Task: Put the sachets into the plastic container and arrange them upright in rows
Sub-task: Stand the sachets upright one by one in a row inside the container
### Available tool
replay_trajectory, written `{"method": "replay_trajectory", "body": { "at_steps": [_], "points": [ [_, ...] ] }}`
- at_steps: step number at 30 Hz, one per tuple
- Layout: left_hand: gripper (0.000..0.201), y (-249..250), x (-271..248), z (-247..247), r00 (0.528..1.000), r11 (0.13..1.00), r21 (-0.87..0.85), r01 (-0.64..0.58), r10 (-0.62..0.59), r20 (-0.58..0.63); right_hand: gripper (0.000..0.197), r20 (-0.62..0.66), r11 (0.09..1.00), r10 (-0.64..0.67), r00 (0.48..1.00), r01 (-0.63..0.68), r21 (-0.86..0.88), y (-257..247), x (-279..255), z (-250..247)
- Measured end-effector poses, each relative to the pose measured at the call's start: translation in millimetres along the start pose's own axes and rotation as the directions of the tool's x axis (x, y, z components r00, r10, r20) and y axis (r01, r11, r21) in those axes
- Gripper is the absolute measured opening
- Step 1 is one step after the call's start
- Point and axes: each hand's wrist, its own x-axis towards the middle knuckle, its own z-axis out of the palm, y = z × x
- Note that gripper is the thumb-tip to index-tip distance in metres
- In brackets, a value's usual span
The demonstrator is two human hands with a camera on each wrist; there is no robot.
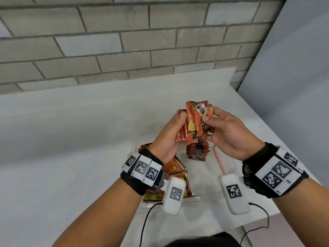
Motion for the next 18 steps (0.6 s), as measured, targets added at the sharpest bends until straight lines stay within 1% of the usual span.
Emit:
{"method": "replay_trajectory", "body": {
  "at_steps": [1, 2, 3, 4, 5, 6, 7, 8, 9, 10, 11, 12, 14, 15, 16, 17, 18],
  "points": [
    [0.078, 0.7, 1.0, -0.8, 1.000, 0.997, -0.071, -0.001, 0.003, 0.030, 0.045, 0.039, 1.000, 0.004, 0.999, -0.003, -0.026, 2.5, -2.1, 4.0],
    [0.077, 0.5, 1.4, 0.4, 0.998, 0.994, -0.109, 0.008, -0.002, 0.055, 0.043, 0.070, 0.997, 0.003, 0.998, 0.003, -0.083, 5.4, -4.3, 8.2],
    [0.069, -1.0, 1.9, 2.4, 0.998, 0.993, -0.115, 0.013, -0.006, 0.058, 0.039, 0.088, 0.986, -0.003, 0.996, 0.018, -0.166, 7.8, -6.1, 12.9],
    [0.053, -2.6, 2.2, 5.2, 0.999, 0.993, -0.118, 0.019, -0.015, 0.032, 0.036, 0.094, 0.961, -0.020, 0.995, 0.045, -0.273, 9.5, -6.9, 17.0],
    [0.038, -4.0, 2.4, 7.2, 0.999, 0.989, -0.145, 0.034, -0.038, -0.025, 0.036, 0.096, 0.908, -0.045, 0.994, 0.081, -0.411, 10.1, -7.6, 19.2],
    [0.029, -5.5, 2.2, 7.9, 0.995, 0.981, -0.188, 0.049, -0.064, -0.077, 0.040, 0.093, 0.815, -0.068, 0.993, 0.110, -0.570, 9.9, -7.1, 18.8],
    [0.026, -7.8, 2.2, 6.6, 0.992, 0.972, -0.228, 0.055, -0.080, -0.099, 0.049, 0.088, 0.684, -0.068, 0.994, 0.111, -0.721, 8.3, -5.5, 16.9],
    [0.026, -9.6, 2.1, 5.5, 0.990, 0.962, -0.266, 0.064, -0.096, -0.108, 0.061, 0.076, 0.550, -0.045, 0.996, 0.089, -0.830, 5.7, -4.1, 14.0],
    [0.025, -9.8, 1.8, 5.4, 0.988, 0.954, -0.291, 0.072, -0.107, -0.107, 0.071, 0.059, 0.451, -0.024, 0.998, 0.064, -0.890, 3.2, -3.8, 12.4],
    [0.025, -9.7, 1.7, 5.1, 0.987, 0.948, -0.308, 0.080, -0.119, -0.110, 0.075, 0.050, 0.391, -0.031, 0.998, 0.059, -0.919, 2.2, -3.5, 11.3],
    [0.025, -9.3, 1.8, 5.3, 0.986, 0.943, -0.322, 0.088, -0.128, -0.104, 0.075, 0.060, 0.369, -0.075, 0.995, 0.084, -0.926, 0.6, -4.0, 11.1],
    [0.027, -8.9, 2.3, 6.3, 0.985, 0.937, -0.337, 0.097, -0.138, -0.100, 0.075, 0.086, 0.381, -0.137, 0.987, 0.133, -0.915, -2.1, -5.5, 11.4],
    [0.036, -6.2, 2.8, 9.1, 0.986, 0.927, -0.361, 0.100, -0.142, -0.092, 0.077, 0.163, 0.490, -0.277, 0.947, 0.285, -0.824, -6.3, -8.1, 10.4],
    [0.039, -5.7, 4.0, 9.4, 0.985, 0.926, -0.365, 0.094, -0.139, -0.098, 0.079, 0.197, 0.530, -0.319, 0.927, 0.347, -0.774, -8.8, -10.0, 10.2],
    [0.039, -5.0, 5.0, 10.2, 0.985, 0.928, -0.361, 0.090, -0.136, -0.103, 0.082, 0.244, 0.525, -0.335, 0.910, 0.395, -0.754, -10.1, -11.5, 9.2],
    [0.035, -4.5, 5.7, 10.8, 0.986, 0.932, -0.353, 0.086, -0.131, -0.105, 0.087, 0.304, 0.480, -0.321, 0.897, 0.431, -0.764, -10.5, -12.7, 8.7],
    [0.029, -3.6, 6.0, 11.9, 0.986, 0.936, -0.342, 0.090, -0.132, -0.103, 0.096, 0.365, 0.408, -0.276, 0.889, 0.453, -0.793, -9.3, -13.3, 9.1]
  ]
}}
